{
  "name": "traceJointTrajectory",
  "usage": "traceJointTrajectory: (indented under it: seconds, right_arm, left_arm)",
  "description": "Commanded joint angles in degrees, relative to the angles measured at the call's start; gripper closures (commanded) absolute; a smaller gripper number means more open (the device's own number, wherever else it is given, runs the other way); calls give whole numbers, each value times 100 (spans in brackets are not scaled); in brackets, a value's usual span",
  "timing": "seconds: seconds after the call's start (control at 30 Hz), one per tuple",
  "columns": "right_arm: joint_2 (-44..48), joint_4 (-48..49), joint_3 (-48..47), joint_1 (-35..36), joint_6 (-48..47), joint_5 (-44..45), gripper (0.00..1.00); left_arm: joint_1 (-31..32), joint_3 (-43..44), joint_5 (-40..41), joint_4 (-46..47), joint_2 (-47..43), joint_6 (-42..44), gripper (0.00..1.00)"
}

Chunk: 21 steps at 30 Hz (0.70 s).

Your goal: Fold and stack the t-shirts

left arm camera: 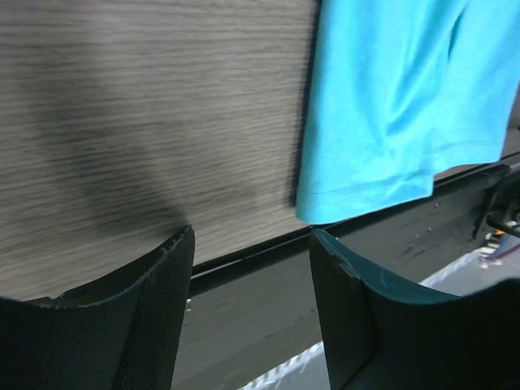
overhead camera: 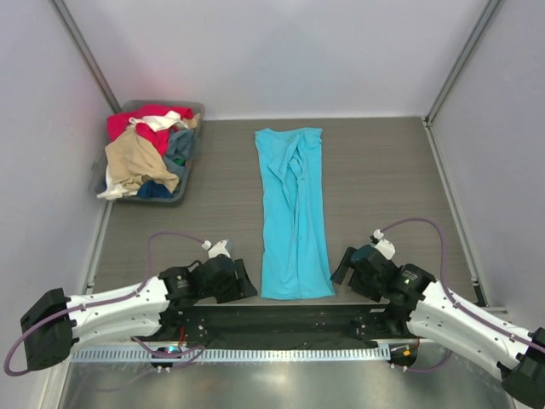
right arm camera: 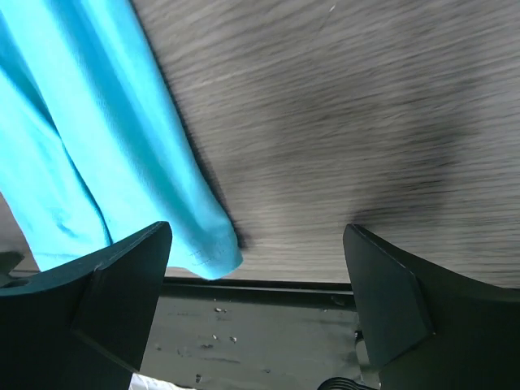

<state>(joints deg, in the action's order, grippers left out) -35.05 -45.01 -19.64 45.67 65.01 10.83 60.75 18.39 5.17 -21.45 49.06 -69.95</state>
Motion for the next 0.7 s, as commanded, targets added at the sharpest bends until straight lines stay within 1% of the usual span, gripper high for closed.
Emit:
traceJointTrajectory:
  seconds: [0.0,0.1,0.2,0.3,0.33,0.4,0.43,0.5,0.53,0.57,0.6,0.63,0.67]
  right_arm:
    - [-81,291,109,310,582,183,7]
    - [-186,580,258,600,670,156,8]
    - [-327,774,312,864,802,226,12]
    - [-581,1055,390,988,846,192,25]
    - [-678,1134,434,1022,872,122,33]
    - [-819,1354,470,1154,899,104,41]
    - [-933,1390,496,1207,943,121,52]
    - [-977,1408,531,1382,1101,217,62]
    - [-934,1408,557,1444,1153,261,71]
    - [-899,1408,584,1488,1232,297,75]
    - [-820,1408,610,1541,1277,314,86]
    - [-785,1390,619,1559,1294,323,90]
    - [-750,1373,628,1568,1303,315,93]
  left_arm:
    - [226,-230,308,598,51,-519,40]
    - [393,-503,406,844,112,-774,40]
    - [446,-679,485,993,200,-941,41]
    - [455,-723,520,1178,271,-967,41]
    - [455,-714,511,1231,341,-968,41]
    - [464,-679,503,1441,481,-941,42]
    - [481,-662,503,1503,665,-933,43]
    - [516,-627,494,1766,894,-932,45]
    - [569,-609,485,1872,1043,-924,46]
    - [595,-600,485,2047,1305,-932,49]
    - [665,-556,511,2101,1447,-959,56]
    - [710,-539,546,2119,1553,-985,61]
    - [745,-538,573,2345,1754,-1029,66]
